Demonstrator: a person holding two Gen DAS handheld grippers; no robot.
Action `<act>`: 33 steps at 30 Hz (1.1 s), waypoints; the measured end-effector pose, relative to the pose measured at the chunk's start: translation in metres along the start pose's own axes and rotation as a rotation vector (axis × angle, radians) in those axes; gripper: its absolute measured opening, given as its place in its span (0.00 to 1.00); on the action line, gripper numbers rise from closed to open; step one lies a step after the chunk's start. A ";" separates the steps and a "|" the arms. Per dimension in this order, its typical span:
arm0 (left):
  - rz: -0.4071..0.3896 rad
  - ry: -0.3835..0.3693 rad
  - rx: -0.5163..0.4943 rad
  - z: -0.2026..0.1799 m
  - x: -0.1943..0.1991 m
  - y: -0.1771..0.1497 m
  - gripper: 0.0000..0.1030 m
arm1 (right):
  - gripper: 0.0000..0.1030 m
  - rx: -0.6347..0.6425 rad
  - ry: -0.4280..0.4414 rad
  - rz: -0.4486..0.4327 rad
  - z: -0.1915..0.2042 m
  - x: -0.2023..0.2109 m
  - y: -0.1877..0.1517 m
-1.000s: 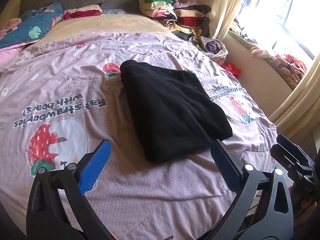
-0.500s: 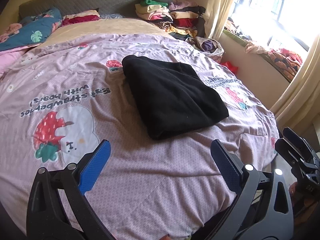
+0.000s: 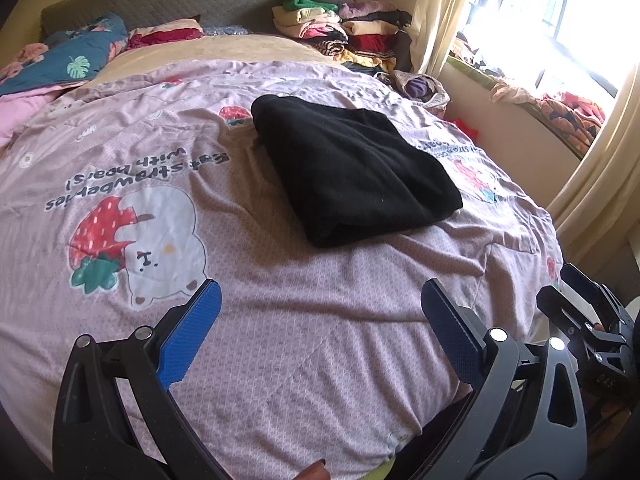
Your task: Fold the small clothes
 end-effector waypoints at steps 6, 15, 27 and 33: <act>0.012 0.013 -0.008 -0.001 -0.001 -0.005 0.91 | 0.96 0.008 -0.006 0.017 0.002 -0.001 -0.006; 0.016 0.029 0.003 0.003 -0.002 -0.006 0.91 | 0.96 0.003 -0.005 0.025 0.002 -0.002 -0.008; 0.013 0.039 0.009 0.004 0.000 -0.006 0.91 | 0.96 -0.001 -0.009 0.028 0.003 -0.001 -0.011; 0.014 0.044 0.009 0.006 0.001 -0.005 0.91 | 0.96 -0.002 -0.008 0.029 0.003 -0.001 -0.011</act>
Point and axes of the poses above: each gripper's, at about its wrist camera, not at the fingertips, and x roughly against the way its jaws point, z to its left, y to its top, the point moved 6 cm from there along -x, roughly the way its jaws point, and after that the axes turned 8 degrees about -z, right-handed, at the moved point
